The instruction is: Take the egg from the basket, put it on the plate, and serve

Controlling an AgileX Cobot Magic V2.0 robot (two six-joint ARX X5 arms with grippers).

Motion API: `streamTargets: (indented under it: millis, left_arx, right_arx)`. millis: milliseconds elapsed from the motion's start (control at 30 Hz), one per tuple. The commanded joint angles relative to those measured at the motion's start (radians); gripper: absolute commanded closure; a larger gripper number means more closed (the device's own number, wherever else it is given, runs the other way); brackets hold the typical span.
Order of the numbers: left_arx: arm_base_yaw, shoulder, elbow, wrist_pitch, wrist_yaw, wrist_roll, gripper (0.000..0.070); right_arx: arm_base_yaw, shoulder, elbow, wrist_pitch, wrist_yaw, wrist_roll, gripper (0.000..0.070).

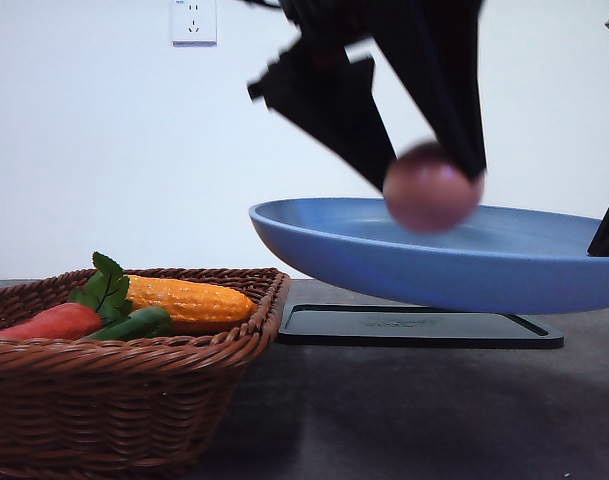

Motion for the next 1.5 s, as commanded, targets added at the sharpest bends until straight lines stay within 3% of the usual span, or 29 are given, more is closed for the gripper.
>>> streamTargets:
  millis: [0, 167, 233, 333, 400, 733, 933, 1067, 1267, 1467]
  left_arx:
    - [-0.014, 0.024, 0.014, 0.013, 0.000, 0.015, 0.0565]
    - [-0.014, 0.050, 0.014, 0.017, 0.000, 0.015, 0.0556]
    - [-0.014, 0.051, 0.014, 0.017, 0.001, 0.015, 0.0501]
    - [-0.014, 0.051, 0.014, 0.018, 0.001, 0.015, 0.0363]
    - [-0.014, 0.051, 0.014, 0.018, 0.001, 0.014, 0.0322]
    - [0.020, -0.031, 0.016, 0.006, -0.007, 0.007, 0.0323]
    - [0.086, -0.175, 0.016, -0.091, -0.008, 0.015, 0.0324]
    - [0.145, -0.283, 0.016, -0.176, -0.008, 0.029, 0.0324]
    - [0.226, -0.436, 0.016, -0.242, -0.011, 0.037, 0.0324]
    - [0.274, -0.557, 0.016, -0.264, -0.011, 0.042, 0.0324]
  right_arx:
    - [0.004, 0.008, 0.021, 0.006, -0.011, 0.009, 0.0700]
    - [0.004, 0.008, 0.021, 0.002, -0.027, 0.009, 0.0700]
    - [0.004, 0.008, 0.021, 0.002, -0.032, 0.010, 0.0700]
    - [0.004, 0.008, 0.021, 0.001, -0.034, 0.010, 0.0700]
    - [0.004, 0.008, 0.021, -0.009, -0.034, 0.010, 0.0700]
    - [0.002, 0.009, 0.021, -0.065, -0.029, 0.006, 0.0700]
    - [-0.023, 0.049, 0.027, -0.064, -0.029, 0.000, 0.0700]
    - [-0.067, 0.130, 0.061, -0.063, -0.029, -0.044, 0.0700]
    - [-0.145, 0.329, 0.206, -0.063, -0.022, -0.122, 0.0700]
    - [-0.187, 0.581, 0.436, -0.023, 0.003, -0.120, 0.0700]
